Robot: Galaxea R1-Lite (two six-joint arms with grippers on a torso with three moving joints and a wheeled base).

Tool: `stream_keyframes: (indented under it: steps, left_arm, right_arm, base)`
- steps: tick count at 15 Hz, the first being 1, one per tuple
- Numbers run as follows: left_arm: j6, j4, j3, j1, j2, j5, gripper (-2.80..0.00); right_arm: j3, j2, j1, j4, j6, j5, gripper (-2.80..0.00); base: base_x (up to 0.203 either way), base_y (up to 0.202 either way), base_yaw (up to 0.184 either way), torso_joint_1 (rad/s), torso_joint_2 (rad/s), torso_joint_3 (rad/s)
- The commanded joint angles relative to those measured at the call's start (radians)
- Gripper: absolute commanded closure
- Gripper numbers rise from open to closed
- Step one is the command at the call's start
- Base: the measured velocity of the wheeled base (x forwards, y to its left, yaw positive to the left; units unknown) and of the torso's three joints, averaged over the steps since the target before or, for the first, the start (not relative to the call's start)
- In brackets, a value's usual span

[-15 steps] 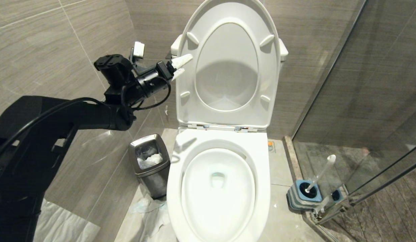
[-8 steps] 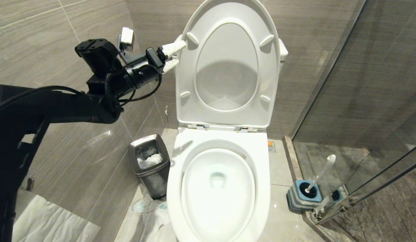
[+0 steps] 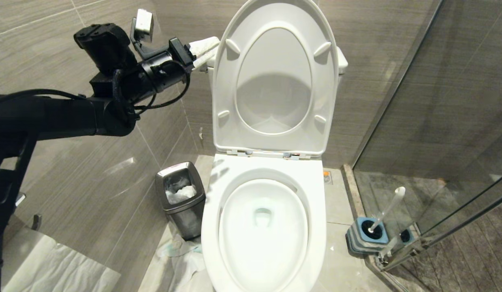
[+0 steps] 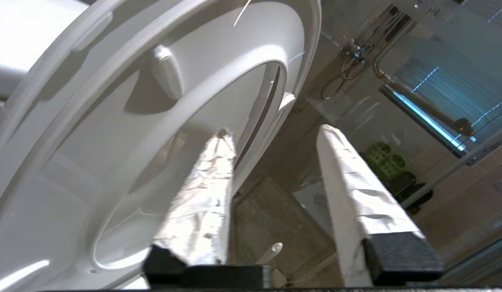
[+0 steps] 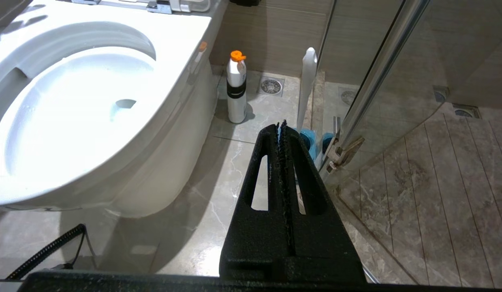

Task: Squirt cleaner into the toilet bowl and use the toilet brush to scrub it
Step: Pour in the cleaning agent

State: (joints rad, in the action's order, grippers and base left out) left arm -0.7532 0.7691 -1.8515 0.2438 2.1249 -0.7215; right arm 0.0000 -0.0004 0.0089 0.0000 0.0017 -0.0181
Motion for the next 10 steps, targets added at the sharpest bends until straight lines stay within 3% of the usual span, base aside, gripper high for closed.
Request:
stream_keyframes:
  steps: [1,3,5,6,10]
  left_arm:
    - [0.029,-0.038,-0.064,0.006,-0.001,0.001,0.00]
    - [0.092,-0.148,-0.095,0.013,-0.014,0.009,0.00]
    - [0.235,-0.246,-0.096,0.024,-0.014,0.062,0.00]
    - [0.276,-0.273,-0.097,0.042,-0.009,0.100,0.00]
    - [0.427,-0.274,-0.100,0.100,0.054,0.264,0.00]
  right_arm:
    - [0.002,0.000,0.000,0.000,0.000,0.000,0.00]
    - [0.002,0.000,0.000,0.000,0.000,0.000,0.00]
    - [0.002,0.000,0.000,0.001,0.000,0.000,0.00]
    - [0.002,0.000,0.000,0.000,0.000,0.000,0.00]
    - [0.002,0.000,0.000,0.000,0.000,0.000,0.00]
  base:
    - [0.000,0.000,0.000,0.000,0.00,0.000]
    - [0.000,0.000,0.000,0.000,0.00,0.000]
    - [0.000,0.000,0.000,0.000,0.00,0.000]
    - [0.000,0.000,0.000,0.000,0.00,0.000]
    - [0.000,0.000,0.000,0.000,0.00,0.000]
